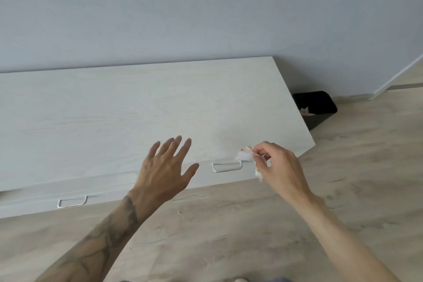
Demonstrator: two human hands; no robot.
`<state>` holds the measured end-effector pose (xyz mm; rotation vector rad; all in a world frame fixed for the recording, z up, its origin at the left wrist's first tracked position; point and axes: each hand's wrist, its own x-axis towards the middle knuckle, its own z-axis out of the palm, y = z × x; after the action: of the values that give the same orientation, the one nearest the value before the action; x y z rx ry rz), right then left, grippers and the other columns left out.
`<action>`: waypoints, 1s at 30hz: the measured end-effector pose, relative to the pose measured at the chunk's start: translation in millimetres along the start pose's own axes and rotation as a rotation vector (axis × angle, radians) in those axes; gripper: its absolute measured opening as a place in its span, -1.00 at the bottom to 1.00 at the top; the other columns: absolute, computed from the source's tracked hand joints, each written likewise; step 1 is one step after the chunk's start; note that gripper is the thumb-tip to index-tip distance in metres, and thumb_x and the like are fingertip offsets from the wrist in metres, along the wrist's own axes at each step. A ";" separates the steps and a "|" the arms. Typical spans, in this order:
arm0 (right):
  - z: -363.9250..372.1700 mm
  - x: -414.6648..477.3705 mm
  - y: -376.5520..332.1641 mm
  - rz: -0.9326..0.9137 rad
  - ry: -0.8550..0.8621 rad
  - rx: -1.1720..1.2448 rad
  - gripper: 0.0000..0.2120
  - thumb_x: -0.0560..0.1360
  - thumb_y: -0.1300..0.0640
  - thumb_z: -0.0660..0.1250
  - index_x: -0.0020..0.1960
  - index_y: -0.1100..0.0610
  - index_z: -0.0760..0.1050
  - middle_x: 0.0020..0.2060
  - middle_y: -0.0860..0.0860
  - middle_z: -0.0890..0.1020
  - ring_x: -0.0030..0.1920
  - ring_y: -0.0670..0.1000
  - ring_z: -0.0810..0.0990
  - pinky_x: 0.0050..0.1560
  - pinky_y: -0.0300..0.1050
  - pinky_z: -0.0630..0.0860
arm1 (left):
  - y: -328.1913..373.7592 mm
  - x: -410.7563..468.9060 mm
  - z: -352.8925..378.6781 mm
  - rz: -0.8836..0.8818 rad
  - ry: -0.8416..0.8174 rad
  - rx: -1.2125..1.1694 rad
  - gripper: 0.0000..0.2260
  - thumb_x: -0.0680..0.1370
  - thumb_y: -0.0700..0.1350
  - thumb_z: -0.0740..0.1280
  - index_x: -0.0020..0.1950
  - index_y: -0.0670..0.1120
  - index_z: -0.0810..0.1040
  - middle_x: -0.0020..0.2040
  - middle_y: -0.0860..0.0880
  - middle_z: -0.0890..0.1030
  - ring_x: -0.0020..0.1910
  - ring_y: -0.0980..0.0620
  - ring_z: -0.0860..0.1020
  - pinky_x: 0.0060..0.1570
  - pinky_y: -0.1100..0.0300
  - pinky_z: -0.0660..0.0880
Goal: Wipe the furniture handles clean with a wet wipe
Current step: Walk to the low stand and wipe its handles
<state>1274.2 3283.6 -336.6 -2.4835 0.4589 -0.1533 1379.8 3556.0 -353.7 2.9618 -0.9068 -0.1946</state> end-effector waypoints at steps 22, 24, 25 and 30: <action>218.3 -8.2 125.8 -0.193 0.552 0.430 -0.84 0.58 0.19 0.43 0.11 0.09 0.76 0.06 -0.01 0.67 -0.01 -0.15 0.73 0.13 -0.29 0.61 | -37.0 53.1 227.9 0.124 0.946 0.137 -0.44 0.78 0.13 0.12 0.73 -0.11 0.21 0.68 -0.16 0.31 0.67 -0.19 0.25 0.65 -0.21 0.08; 224.0 -11.0 127.6 -0.208 0.564 0.488 -0.82 0.59 0.06 0.43 0.07 0.12 0.75 0.04 0.01 0.65 0.03 -0.22 0.70 0.10 -0.43 0.56 | -38.7 59.0 233.4 0.133 1.005 0.144 -0.44 0.78 0.10 0.14 0.73 -0.10 0.19 0.69 -0.15 0.28 0.67 -0.19 0.24 0.64 -0.20 0.04; 227.3 -10.1 128.2 -0.221 0.583 0.492 -0.86 0.60 0.07 0.47 0.04 0.12 0.75 0.01 0.02 0.64 0.01 -0.24 0.69 0.08 -0.45 0.55 | -39.3 61.7 236.2 0.137 1.030 0.147 -0.44 0.77 0.08 0.15 0.73 -0.10 0.19 0.69 -0.15 0.27 0.67 -0.20 0.24 0.64 -0.20 0.02; 236.5 3.7 134.6 -0.259 0.657 0.516 -0.89 0.50 0.25 0.60 0.02 0.17 0.75 -0.03 0.04 0.62 -0.16 -0.07 0.74 0.05 -0.20 0.66 | -41.0 70.6 244.3 0.160 1.078 0.120 -0.44 0.77 0.04 0.17 0.74 -0.11 0.16 0.71 -0.15 0.23 0.68 -0.19 0.20 0.62 -0.25 0.00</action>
<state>1288.9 3308.7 -607.2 -1.9238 0.2985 -1.0690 1428.6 3550.5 -606.6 2.4173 -0.9247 1.3279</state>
